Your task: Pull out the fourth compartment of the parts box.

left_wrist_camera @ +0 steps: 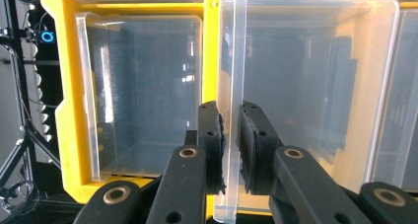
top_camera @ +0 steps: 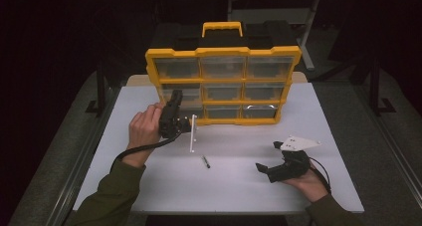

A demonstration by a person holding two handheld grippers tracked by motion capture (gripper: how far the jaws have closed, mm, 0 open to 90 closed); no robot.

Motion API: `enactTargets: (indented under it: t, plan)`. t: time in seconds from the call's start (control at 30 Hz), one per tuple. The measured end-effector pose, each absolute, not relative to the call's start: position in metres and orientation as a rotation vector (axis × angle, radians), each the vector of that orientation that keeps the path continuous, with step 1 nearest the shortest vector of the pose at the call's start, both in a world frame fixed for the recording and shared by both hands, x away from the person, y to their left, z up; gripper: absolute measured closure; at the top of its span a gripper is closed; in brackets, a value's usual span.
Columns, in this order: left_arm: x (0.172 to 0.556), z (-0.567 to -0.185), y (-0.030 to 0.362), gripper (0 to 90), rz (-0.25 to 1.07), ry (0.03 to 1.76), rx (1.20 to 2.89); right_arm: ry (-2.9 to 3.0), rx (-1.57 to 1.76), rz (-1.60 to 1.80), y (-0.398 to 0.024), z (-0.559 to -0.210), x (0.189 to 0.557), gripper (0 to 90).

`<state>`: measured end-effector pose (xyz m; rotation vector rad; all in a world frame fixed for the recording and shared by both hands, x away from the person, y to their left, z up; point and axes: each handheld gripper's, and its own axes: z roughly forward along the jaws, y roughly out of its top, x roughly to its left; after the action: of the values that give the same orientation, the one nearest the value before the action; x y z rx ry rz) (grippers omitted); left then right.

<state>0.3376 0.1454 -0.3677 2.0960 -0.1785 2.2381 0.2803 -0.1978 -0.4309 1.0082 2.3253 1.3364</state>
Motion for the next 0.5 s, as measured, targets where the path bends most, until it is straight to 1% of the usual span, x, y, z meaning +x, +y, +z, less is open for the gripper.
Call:
enactTargets:
  t: [0.5]
  plan:
    - [0.324, -0.369, 0.146, 81.0, 2.239, -0.172, 2.085, 2.324, 1.009, 1.334, -0.198, -0.431, 0.28, 0.0]
